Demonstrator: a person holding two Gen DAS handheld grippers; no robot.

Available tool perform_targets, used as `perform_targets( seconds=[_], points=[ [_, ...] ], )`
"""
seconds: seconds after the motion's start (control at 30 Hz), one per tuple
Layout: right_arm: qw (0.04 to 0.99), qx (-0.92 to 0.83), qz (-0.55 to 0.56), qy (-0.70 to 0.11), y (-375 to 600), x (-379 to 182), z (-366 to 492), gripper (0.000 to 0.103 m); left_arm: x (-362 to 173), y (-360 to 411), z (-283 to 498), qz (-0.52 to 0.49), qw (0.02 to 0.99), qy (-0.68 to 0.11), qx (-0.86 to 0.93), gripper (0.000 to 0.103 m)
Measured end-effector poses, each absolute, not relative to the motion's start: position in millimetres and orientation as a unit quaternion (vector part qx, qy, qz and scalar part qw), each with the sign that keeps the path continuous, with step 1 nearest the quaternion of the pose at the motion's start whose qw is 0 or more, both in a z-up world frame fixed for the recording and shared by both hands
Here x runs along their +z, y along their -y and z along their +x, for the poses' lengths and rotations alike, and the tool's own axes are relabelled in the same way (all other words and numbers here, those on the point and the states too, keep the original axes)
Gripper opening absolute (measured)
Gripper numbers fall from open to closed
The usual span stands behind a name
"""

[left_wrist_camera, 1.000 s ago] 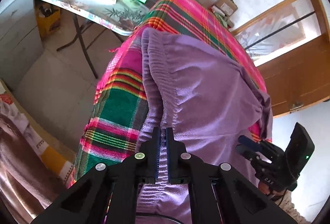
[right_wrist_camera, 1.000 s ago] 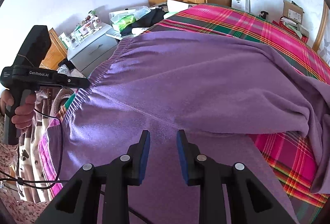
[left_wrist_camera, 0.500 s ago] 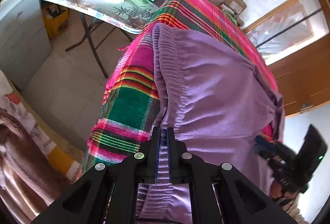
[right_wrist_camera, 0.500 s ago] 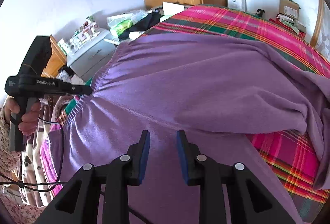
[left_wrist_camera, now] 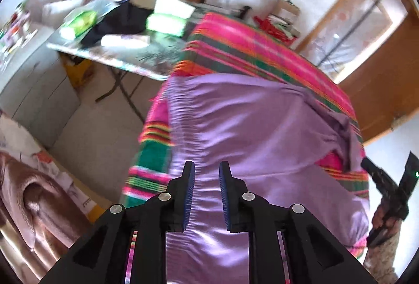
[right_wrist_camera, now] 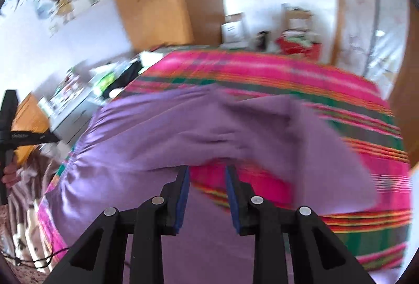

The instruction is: Fold clothes

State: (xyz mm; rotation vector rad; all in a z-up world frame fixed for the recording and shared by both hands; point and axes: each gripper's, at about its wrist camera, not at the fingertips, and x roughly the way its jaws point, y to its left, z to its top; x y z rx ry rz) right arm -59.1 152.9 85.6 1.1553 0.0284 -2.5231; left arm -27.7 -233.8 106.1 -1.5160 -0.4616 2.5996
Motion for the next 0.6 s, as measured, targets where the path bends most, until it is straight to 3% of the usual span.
perform_targets(
  seconds=[0.3,0.47,0.6],
  points=[
    [0.083,-0.928,0.358,-0.060,-245.2,151.7,-49.2,0.031,144.5,120.1,-52.2,-0.487,0.150,0.064,0.858,0.023],
    [0.041,-0.927,0.359,-0.095,-282.2,165.4,-51.2,0.033,120.5,57.4,-75.2,-0.509,0.206,0.037,0.835,0.023],
    [0.041,-0.911,0.407,-0.063,-300.9,129.1,-66.5,0.033,89.1,18.8,-92.7,-0.531,0.212,-0.001,0.820,0.023]
  ],
)
